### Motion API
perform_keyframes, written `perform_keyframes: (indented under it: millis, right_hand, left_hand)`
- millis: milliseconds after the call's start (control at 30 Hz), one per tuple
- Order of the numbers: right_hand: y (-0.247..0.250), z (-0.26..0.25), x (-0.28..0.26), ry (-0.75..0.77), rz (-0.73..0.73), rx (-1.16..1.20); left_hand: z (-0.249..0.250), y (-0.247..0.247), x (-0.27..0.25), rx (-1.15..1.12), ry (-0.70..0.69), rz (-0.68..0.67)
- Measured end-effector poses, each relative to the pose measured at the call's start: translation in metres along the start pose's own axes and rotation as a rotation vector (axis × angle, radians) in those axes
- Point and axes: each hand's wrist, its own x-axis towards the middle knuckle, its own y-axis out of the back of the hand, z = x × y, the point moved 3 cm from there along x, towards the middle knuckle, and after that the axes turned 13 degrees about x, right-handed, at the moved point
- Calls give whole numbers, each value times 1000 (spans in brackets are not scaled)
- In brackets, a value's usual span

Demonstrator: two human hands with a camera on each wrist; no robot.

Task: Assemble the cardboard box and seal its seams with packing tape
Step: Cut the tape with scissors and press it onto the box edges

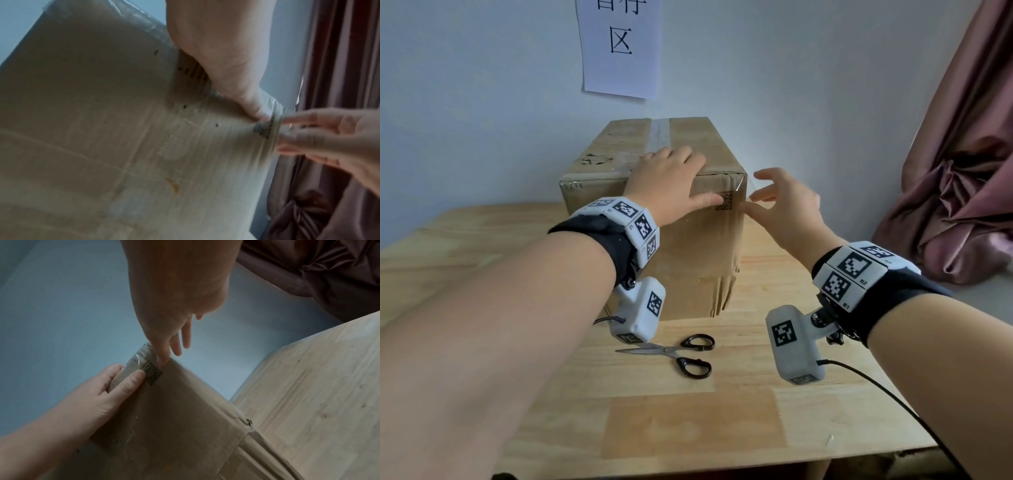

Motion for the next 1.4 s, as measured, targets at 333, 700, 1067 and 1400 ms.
perform_keyframes:
  millis: [333, 700, 1067, 1400]
  right_hand:
    - [-1, -3, -5, 24, 88, -232]
    - [2, -5, -3, -24, 38, -5]
    - [-15, 11, -12, 20, 85, 122]
    - [26, 11, 0, 254, 162, -344]
  left_hand:
    - [20, 13, 16, -434, -77, -71]
    - [17, 8, 17, -523, -14, -32]
    - [16, 5, 19, -537, -2, -27]
    - [18, 9, 16, -501, 0, -24]
